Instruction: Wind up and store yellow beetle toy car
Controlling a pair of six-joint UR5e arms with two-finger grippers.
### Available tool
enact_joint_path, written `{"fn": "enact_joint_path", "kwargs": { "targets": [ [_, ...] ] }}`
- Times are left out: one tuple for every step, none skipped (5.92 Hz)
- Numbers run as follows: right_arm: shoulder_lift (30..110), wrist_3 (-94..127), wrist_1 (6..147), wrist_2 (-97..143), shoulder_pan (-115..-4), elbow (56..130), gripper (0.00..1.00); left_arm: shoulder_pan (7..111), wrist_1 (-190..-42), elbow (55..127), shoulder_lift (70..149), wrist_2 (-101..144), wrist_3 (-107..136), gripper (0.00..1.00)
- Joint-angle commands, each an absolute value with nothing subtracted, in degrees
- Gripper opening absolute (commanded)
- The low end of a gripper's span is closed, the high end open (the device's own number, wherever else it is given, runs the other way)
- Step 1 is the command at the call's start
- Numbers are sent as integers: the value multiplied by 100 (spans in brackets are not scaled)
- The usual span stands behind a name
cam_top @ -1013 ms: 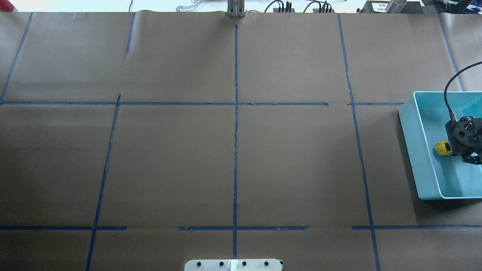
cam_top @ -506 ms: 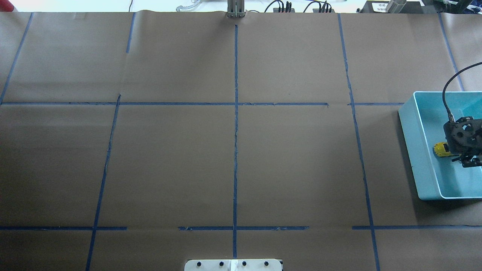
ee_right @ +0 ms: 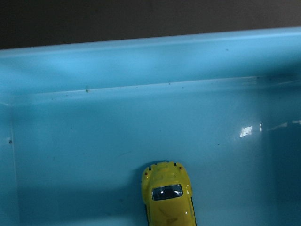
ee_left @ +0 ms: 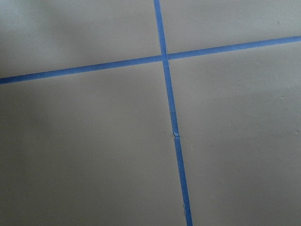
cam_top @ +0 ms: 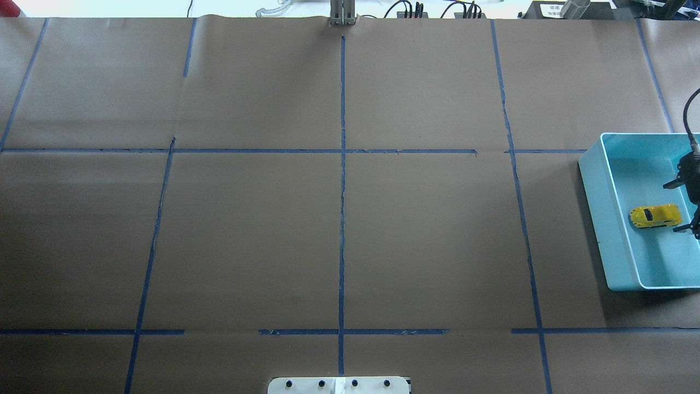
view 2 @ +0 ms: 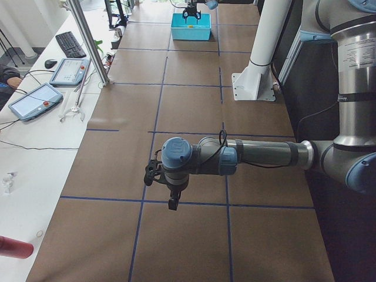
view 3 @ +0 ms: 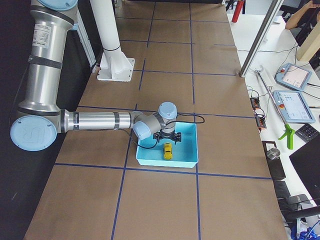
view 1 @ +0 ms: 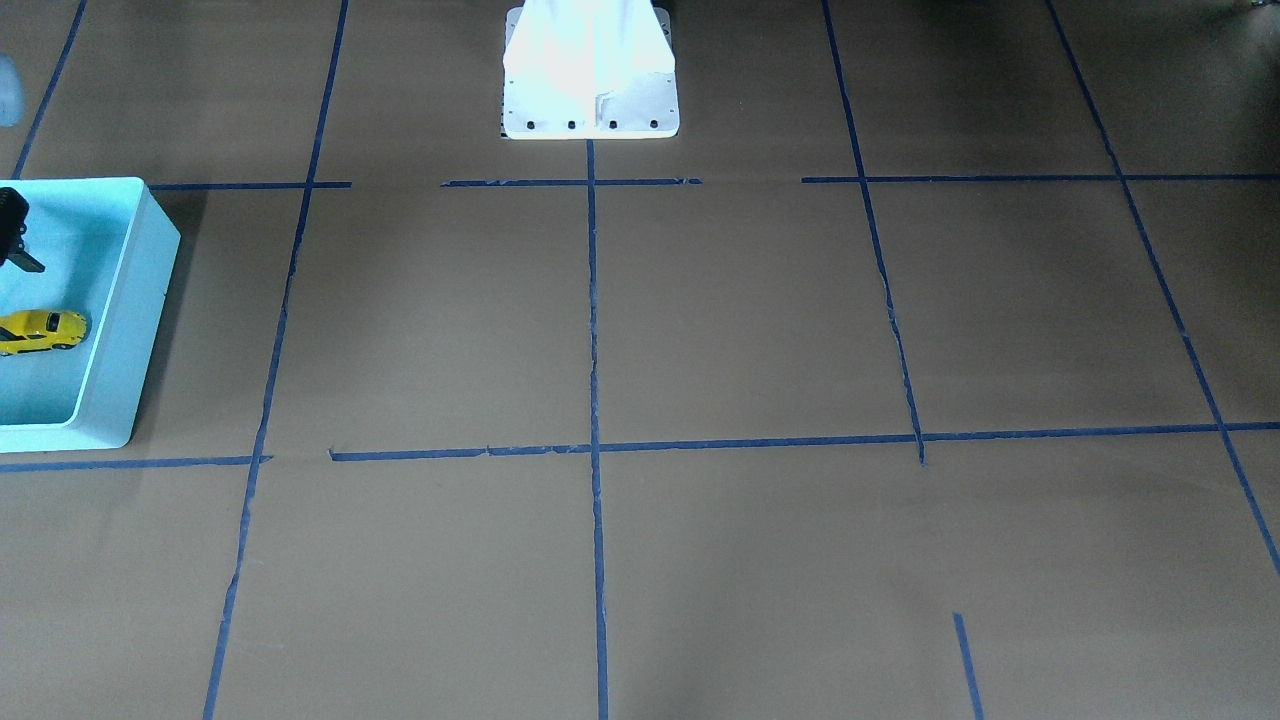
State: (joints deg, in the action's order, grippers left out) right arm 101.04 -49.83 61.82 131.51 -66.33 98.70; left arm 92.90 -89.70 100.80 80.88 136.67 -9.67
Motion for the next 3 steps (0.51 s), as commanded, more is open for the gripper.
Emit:
{"fn": "enact_joint_path", "kwargs": {
  "targets": [
    [10264, -4957, 7433, 13762, -7641, 10245, 100, 9273, -8982, 10133, 8112, 13650, -967, 100],
    [10213, -4887, 8645, 13764, -7986, 10544, 100, 9238, -8939, 10116, 8252, 13623, -967, 100],
    [10213, -4147, 8892, 13772, -8416, 10538, 100, 9237, -8921, 10125, 8401, 13423, -967, 100]
  ]
}}
